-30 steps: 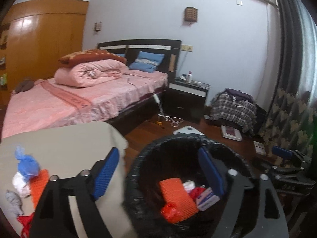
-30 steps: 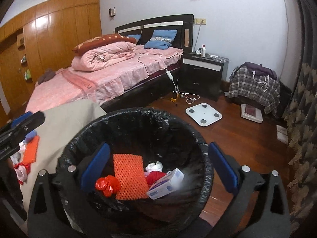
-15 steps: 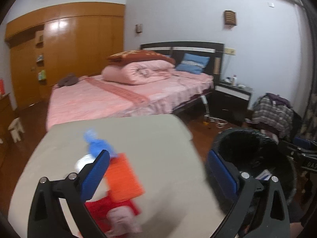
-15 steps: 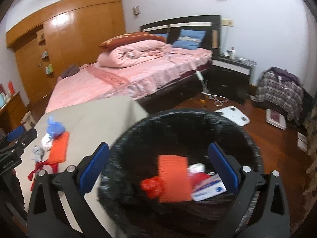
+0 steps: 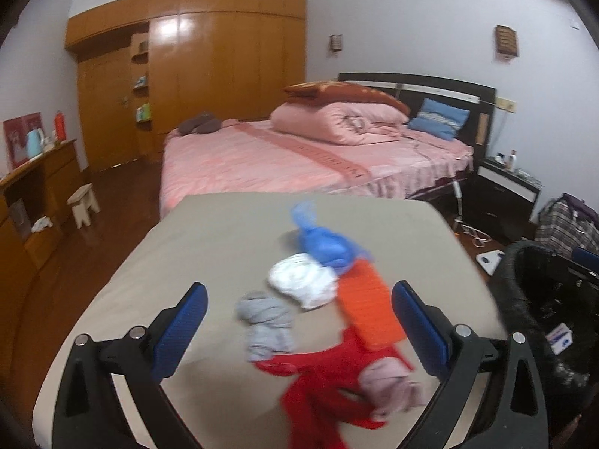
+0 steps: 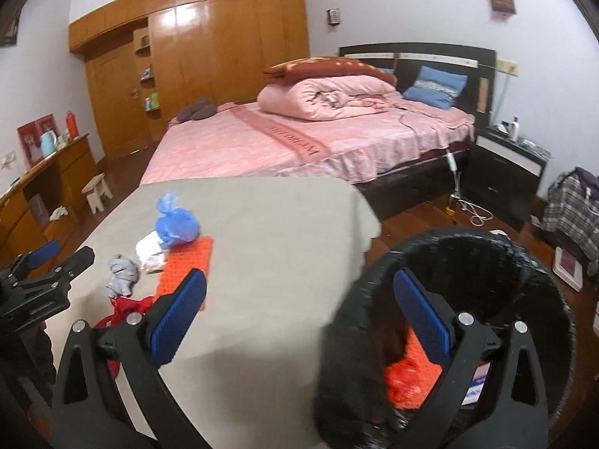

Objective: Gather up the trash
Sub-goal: 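Withdraw both open tools from the bin toward the table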

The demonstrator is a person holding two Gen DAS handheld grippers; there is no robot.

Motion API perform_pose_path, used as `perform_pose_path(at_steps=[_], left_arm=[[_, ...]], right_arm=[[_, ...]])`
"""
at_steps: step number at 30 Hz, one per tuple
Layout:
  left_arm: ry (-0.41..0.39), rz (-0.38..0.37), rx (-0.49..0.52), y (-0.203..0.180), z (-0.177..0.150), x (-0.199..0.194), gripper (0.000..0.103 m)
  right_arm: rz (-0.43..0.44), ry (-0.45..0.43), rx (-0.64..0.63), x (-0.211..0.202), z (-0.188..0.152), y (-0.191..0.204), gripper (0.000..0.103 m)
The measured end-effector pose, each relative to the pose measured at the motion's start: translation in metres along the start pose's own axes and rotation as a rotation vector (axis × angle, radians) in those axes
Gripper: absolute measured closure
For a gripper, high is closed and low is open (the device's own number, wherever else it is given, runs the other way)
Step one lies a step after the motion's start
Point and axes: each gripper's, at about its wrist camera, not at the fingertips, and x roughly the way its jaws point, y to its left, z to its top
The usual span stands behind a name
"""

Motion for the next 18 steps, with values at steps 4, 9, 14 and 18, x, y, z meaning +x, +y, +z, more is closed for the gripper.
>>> perform_pose_path(at_steps=[4,9,14,18], left_arm=[[0.025,0.034,-0.018,0.021,-0.005,0.016,0.008],[0.056,0.05,-0.038,0.035,-0.008,0.037,0.01],[0.093,0.046,-0.039,0.041,-0.014,0.057,0.013],[0.135,0.037,-0.044,0.046,-0.02,0.074,0.014]], right_arm=[[0.017,0.005,-0.01,0.018,0.002,0.018,0.006],[0.021,0.021,-0.016,0.038,0.002,0.03,0.006],[0.022,0.038,-0.019,0.057,-0.001,0.04,0.006],[0.021,0.05,-0.023,0.068,-0.002,0.045,0.006]])
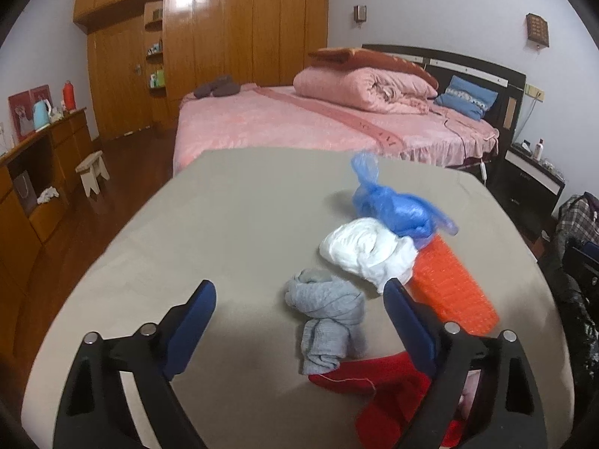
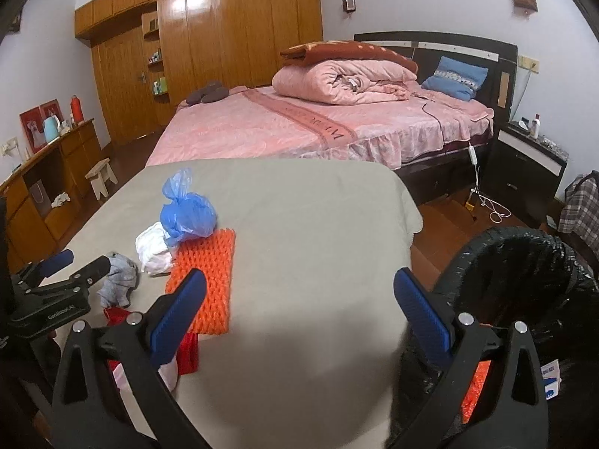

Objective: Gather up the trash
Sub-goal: 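Withdraw both open tools from the bin toward the table, then grasp the grey sock with the left tool while the right tool grasps the blue plastic bag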

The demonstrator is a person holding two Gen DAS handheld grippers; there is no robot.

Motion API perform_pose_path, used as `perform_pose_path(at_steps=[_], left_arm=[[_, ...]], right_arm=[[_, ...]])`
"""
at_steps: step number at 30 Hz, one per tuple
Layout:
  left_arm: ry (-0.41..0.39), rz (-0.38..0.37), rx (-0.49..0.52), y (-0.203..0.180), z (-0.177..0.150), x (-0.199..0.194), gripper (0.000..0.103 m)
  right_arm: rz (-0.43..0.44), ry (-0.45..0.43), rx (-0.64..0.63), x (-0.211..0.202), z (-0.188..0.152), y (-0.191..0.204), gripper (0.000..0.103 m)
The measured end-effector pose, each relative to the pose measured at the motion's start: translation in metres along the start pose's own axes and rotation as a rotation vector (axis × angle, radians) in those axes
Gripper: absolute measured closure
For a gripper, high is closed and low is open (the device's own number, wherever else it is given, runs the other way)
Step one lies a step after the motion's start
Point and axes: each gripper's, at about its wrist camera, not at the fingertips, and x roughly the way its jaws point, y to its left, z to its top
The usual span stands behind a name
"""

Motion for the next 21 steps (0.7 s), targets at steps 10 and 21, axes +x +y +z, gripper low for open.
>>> perform_pose_path(at_steps=[10,21], left_arm=[[0.139,-0.044,-0.001,-0.004,-0.004,0.031,0.031],[0.106,-0.116,-0.034,0.002,-0.004,0.023,0.067]], right_arm=[[0.0,0.029,-0.006,0.019,-0.004,0.006,0.006],[0.009,0.031,-0.019,0.026,-0.001,0.013,0.006]])
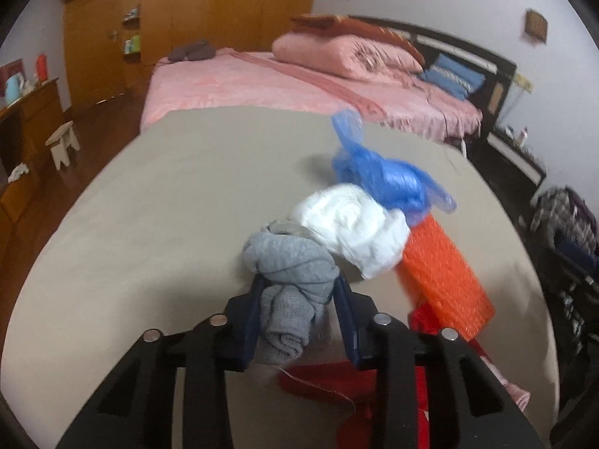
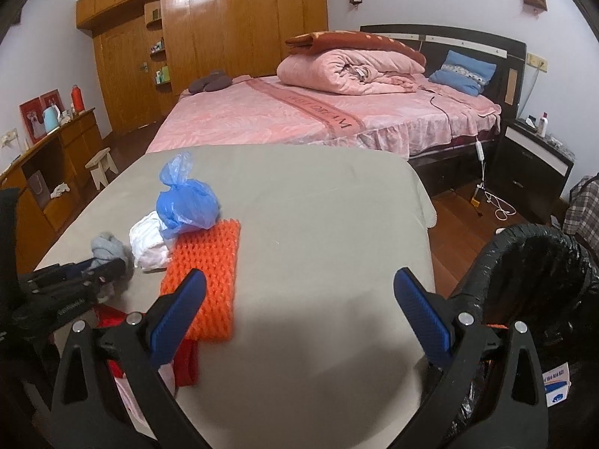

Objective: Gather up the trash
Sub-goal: 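Grasp the grey sock with the left tool while the right tool grasps the blue plastic bag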

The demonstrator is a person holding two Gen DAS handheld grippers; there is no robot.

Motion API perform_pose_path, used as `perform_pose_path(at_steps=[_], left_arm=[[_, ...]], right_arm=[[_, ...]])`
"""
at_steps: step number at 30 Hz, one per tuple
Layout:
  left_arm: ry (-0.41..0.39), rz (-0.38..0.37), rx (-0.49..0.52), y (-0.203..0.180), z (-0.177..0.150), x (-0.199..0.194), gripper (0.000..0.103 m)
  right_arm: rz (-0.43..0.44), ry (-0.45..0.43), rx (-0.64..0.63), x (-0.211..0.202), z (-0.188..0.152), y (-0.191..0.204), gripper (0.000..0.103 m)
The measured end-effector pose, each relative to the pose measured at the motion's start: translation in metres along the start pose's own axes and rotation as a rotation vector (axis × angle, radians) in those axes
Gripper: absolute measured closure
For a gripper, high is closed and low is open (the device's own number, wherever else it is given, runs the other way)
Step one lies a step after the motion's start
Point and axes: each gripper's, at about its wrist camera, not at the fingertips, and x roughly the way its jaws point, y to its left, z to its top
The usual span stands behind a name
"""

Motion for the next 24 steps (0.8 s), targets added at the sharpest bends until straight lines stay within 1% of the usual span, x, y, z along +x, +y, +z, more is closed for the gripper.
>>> perform_pose_path(at_steps=[3,6,10,13,18,22,23,24], left_arm=[[-0.048,0.023,-0.015,0.008,0.008,-0.012,0.067],[-0.073,0.034,-0.009,0.011,0.019,-0.014,0.067],[-0.092,0.045,-0.001,0.015,0.034,-0.01,0.067],[-0.107,0.057,0.008,0.017,0.042,-0.006,0.067],[-0.114,0.084,-0.009,0.028,0.049,0.002,0.067],[-0.113,0.107,-0.011,0.034,0.049,0.007,0.067],[-0.111,0.111,-0.013,0.036,0.049,0.008,0.067],[-0.11,0.113,-0.016,0.037,0.049,0.008,0.067]], right_arm=[[0.012,-0.006,-0.007,0.004,0.007,0.004,0.006],[0.036,-0.013,0.002,0.013,0.018,0.01,0.006],[0.077,-0.009,-0.007,0.033,0.037,0.025,0.006],[0.092,-0.002,-0.019,0.045,0.046,0.035,0.006],[0.119,0.03,-0.051,0.071,0.055,0.054,0.006],[0.146,0.061,-0.064,0.086,0.057,0.068,0.01],[0.152,0.067,-0.068,0.089,0.057,0.07,0.012],[0.156,0.075,-0.074,0.091,0.056,0.074,0.016]])
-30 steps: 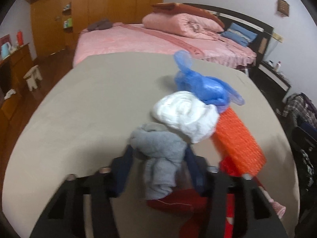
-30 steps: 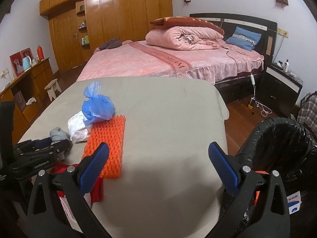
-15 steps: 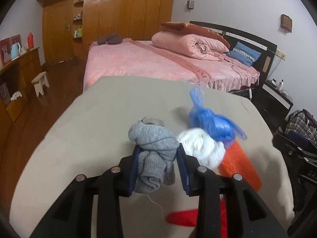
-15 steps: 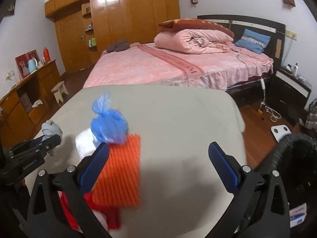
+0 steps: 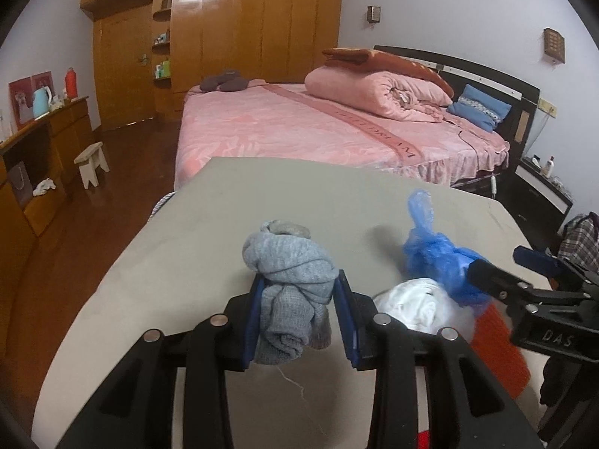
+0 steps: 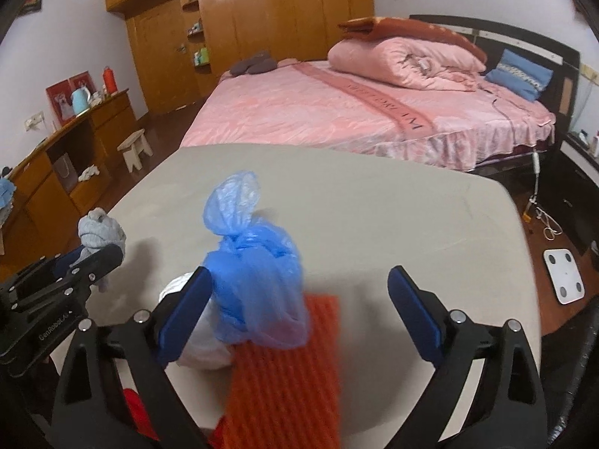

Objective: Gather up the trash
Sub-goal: 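Grasp the grey sock with the left tool while the right tool grasps the blue plastic bag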

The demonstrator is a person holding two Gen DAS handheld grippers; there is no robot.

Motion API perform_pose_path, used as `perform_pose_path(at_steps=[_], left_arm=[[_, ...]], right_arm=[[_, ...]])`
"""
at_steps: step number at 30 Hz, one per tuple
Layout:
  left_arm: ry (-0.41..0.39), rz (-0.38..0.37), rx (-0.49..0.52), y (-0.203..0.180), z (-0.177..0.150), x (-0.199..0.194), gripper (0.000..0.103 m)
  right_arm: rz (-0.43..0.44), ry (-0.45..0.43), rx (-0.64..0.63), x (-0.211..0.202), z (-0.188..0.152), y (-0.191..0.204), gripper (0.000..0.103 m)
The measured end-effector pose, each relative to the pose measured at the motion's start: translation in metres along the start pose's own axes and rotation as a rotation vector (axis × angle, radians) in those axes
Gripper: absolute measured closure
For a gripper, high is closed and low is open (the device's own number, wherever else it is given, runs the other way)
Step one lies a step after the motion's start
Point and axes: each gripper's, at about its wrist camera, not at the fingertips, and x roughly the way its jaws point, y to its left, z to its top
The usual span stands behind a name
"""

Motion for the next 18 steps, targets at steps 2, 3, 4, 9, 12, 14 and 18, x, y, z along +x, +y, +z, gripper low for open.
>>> perform_pose_path(at_steps=[2,3,4,9,12,14,18], left_arm=[[0.002,0.006,-0.008,0.003,0.0,0.001,0.067],[0.002,0.007,-0.01,0.004,-0.001,0.002,0.067],[0.002,0.009,-0.012,0.005,-0.001,0.002,0.067],[0.006,0.013,-0.014,0.005,-0.002,0.002,0.067],[-0.001,0.013,-0.009,0.002,-0.001,-0.001,0.067],[-0.011,0.014,-0.004,-0.001,0.001,-0.005,0.067],[-0.037,0.014,0.008,-0.007,0.007,-0.017,0.067]], right_arm=[[0.017,0.02,-0.014,0.007,0.0,0.004,0.023],[0.027,0.032,-0.017,0.01,0.0,0.005,0.027],[0.04,0.045,-0.014,0.013,0.0,0.005,0.029],[0.148,0.099,-0.006,0.02,-0.002,0.005,0.062],[0.163,0.082,-0.023,0.013,-0.001,0.008,0.067],[0.159,0.06,-0.019,0.005,0.001,0.005,0.068],[0.15,0.008,-0.01,-0.013,0.005,0.002,0.068]])
